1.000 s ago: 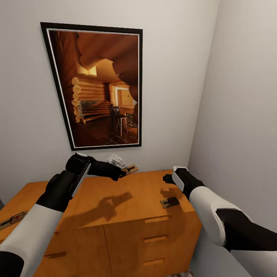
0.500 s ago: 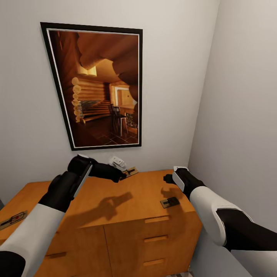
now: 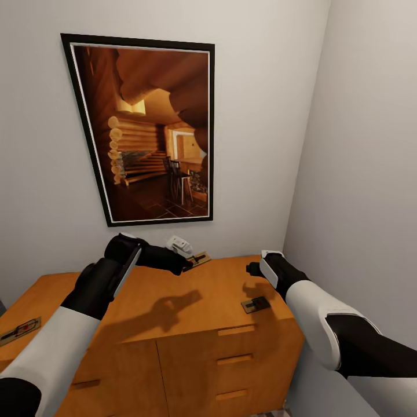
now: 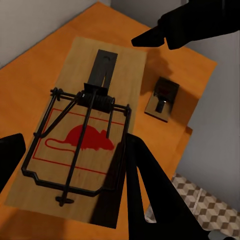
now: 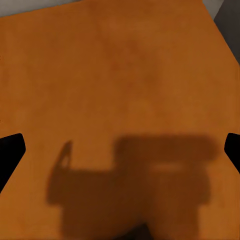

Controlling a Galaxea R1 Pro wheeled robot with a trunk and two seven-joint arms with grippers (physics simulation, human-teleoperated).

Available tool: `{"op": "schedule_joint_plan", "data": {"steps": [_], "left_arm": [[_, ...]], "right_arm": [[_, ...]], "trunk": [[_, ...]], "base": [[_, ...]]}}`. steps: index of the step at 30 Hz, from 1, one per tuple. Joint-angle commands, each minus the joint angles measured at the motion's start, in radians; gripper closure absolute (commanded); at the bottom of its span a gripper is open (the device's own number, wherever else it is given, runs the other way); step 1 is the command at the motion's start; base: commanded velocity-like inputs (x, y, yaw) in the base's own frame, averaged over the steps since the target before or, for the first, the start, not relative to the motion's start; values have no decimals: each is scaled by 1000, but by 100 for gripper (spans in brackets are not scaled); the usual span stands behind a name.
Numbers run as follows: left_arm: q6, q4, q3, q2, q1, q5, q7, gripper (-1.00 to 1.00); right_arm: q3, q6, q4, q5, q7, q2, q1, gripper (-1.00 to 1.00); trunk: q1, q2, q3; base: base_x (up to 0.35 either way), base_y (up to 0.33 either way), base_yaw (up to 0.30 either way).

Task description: Take the four mousetraps from the cabinet in the bathroom and place them on the bathroom floor. Make sure all four end up on the same floor surface, and ensure that at least two of them are either under or directly next to the same bathroom sink.

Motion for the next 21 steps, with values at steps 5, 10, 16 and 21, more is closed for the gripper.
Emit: {"op": "schedule_joint_plan", "data": {"steps": [5, 10, 16, 21], "left_arm": [[2, 0, 0, -3, -1, -11, -9, 100], [2, 0, 0, -5, -1, -12, -9, 100], [2, 0, -1, -6, -1, -12, -9, 100], [1, 0, -1, -7, -1, -12, -8, 100]], "right_arm": [[-4, 2, 0, -14, -9, 2, -1, -100], [-4, 2, 1, -15, -10, 3, -1, -100], [-4, 2, 1, -15, -10, 4, 0, -100], [-4, 2, 1, -15, -10, 4, -1, -100]], "trunk": [[0, -1, -2], [0, -1, -2], [0, -1, -2], [0, -1, -2]], "base": [[0, 58, 0], [0, 229, 0], [0, 110, 0], [0, 16, 0]]}}
